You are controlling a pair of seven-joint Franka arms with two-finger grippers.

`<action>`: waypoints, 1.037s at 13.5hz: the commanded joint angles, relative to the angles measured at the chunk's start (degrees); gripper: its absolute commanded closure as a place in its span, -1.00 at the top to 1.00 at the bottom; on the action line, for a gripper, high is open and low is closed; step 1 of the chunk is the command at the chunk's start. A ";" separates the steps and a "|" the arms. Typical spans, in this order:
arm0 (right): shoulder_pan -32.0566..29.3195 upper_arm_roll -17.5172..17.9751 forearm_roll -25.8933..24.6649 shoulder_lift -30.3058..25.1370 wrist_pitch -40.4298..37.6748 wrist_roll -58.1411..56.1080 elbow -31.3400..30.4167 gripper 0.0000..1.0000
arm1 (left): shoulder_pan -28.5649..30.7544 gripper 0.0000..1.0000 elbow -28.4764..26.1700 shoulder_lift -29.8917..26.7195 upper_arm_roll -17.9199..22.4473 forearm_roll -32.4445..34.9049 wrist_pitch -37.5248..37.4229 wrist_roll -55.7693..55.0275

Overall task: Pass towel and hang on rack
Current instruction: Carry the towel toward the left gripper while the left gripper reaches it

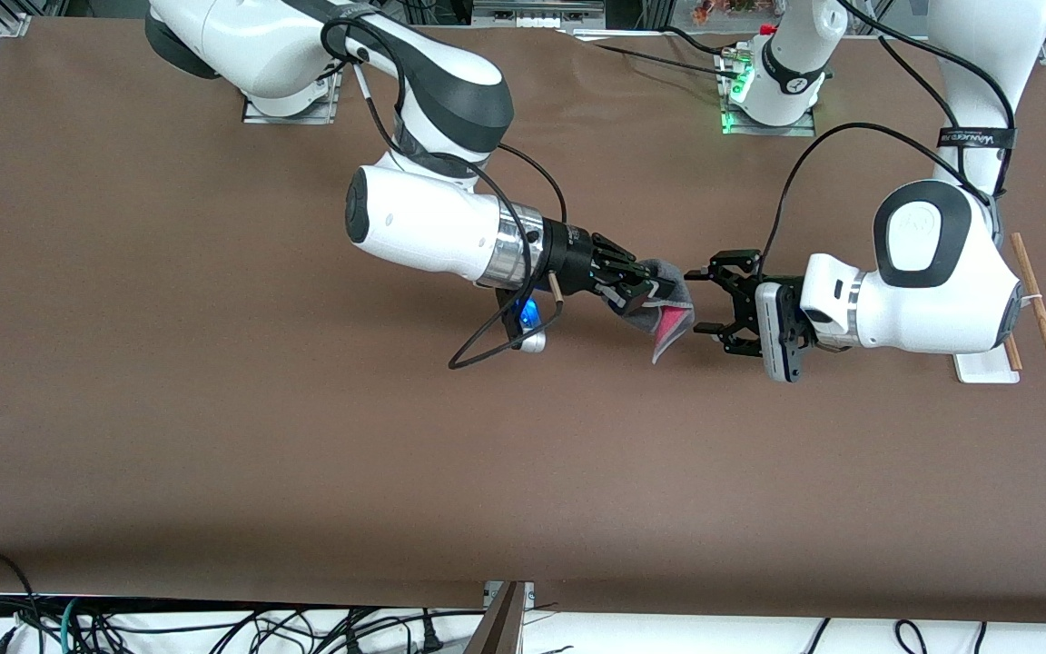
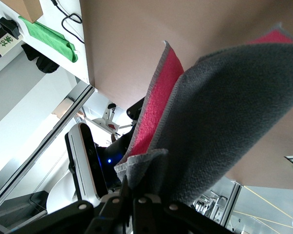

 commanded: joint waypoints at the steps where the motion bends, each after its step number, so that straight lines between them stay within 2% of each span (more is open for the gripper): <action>1: -0.10 0.40 0.42 -0.20 0.65 0.58 -0.11 -1.00 | -0.62 -1.00 0.36 0.34 0.43 -2.88 -0.23 2.16; 11: -0.19 0.40 0.42 -0.20 0.65 0.58 -0.11 -1.00 | -0.89 -1.00 0.45 0.69 0.43 -3.77 -0.41 2.16; 12: -0.19 0.40 0.42 -0.20 0.65 0.58 -0.11 -0.49 | -0.71 -1.00 0.45 0.60 0.43 -3.59 -0.67 1.72; 13: -0.28 0.40 0.42 -0.20 0.65 0.58 -0.11 0.90 | -0.62 -1.00 0.71 0.52 0.52 -2.98 -0.67 1.46; 14: -0.54 0.32 0.33 -0.20 0.65 0.49 -0.11 1.00 | -0.54 -1.00 0.97 0.34 0.70 -2.89 -1.02 1.37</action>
